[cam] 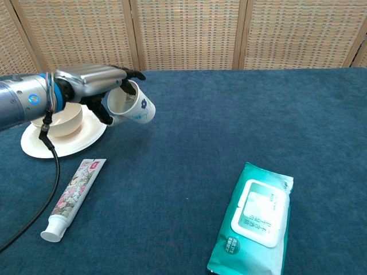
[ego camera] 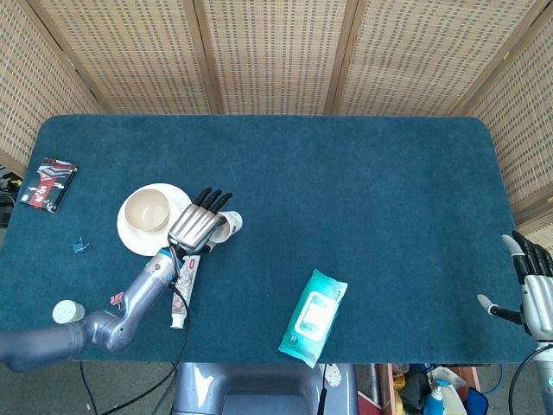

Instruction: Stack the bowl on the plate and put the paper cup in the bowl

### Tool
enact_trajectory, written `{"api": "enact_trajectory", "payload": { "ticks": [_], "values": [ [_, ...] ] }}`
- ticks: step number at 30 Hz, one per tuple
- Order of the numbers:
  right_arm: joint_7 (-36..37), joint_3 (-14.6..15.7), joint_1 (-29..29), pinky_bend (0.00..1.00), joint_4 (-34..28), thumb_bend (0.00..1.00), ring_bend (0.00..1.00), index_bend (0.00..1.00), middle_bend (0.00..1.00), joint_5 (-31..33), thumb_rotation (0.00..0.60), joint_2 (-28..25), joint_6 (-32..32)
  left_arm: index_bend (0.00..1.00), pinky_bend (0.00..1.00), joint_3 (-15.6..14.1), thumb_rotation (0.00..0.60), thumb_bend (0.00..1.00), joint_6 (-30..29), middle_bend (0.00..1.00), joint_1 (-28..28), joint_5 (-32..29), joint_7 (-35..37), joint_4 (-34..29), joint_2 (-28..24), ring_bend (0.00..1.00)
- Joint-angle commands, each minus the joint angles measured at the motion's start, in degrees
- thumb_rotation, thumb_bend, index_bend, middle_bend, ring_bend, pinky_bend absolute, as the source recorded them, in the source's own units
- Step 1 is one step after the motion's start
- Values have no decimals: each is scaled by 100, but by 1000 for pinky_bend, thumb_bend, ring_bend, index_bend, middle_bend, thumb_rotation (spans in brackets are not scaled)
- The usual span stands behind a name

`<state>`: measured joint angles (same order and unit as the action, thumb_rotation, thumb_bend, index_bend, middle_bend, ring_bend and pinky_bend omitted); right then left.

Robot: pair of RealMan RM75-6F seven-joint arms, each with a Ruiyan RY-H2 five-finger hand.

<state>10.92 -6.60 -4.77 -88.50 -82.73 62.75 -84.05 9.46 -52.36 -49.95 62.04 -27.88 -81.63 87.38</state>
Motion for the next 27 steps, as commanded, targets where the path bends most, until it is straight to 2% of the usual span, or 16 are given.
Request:
{"api": "enact_trajectory", "payload": {
  "ticks": [1,7,12,15,18,22,27],
  "values": [
    [-6,6,6,0,-13,146,0,2,0,-16,600,-2,-14,707,27,122,600,430,-141,61,78,47,91,-299,-402,0],
    [-36,19,6,0,-33,146,0,3,0,-34,600,-6,-13,707,28,260,600,430,-236,61,222,-30,251,-750,-1131,0],
    [-68,20,3,0,-42,146,0,3,0,-33,600,0,-11,707,27,295,600,430,13,61,290,-378,227,-1175,-1954,0],
    [-119,20,5,0,-57,146,0,3,0,-48,600,15,-36,707,27,197,600,430,372,61,237,-854,-43,-1416,-2517,0],
    [-152,28,10,0,-78,146,0,3,0,-72,600,18,-58,707,27,95,600,430,727,61,152,-1444,-155,-1568,-2846,0],
    [-178,30,19,0,-88,146,0,3,0,-75,600,17,-76,707,26,-87,600,431,1108,61,-36,-2271,-224,-1550,-3016,0],
    [-172,18,11,0,-77,146,0,3,0,-48,600,22,-57,707,27,-281,600,430,1198,61,-172,-2653,-275,-1317,-2907,0]
  ]
}}
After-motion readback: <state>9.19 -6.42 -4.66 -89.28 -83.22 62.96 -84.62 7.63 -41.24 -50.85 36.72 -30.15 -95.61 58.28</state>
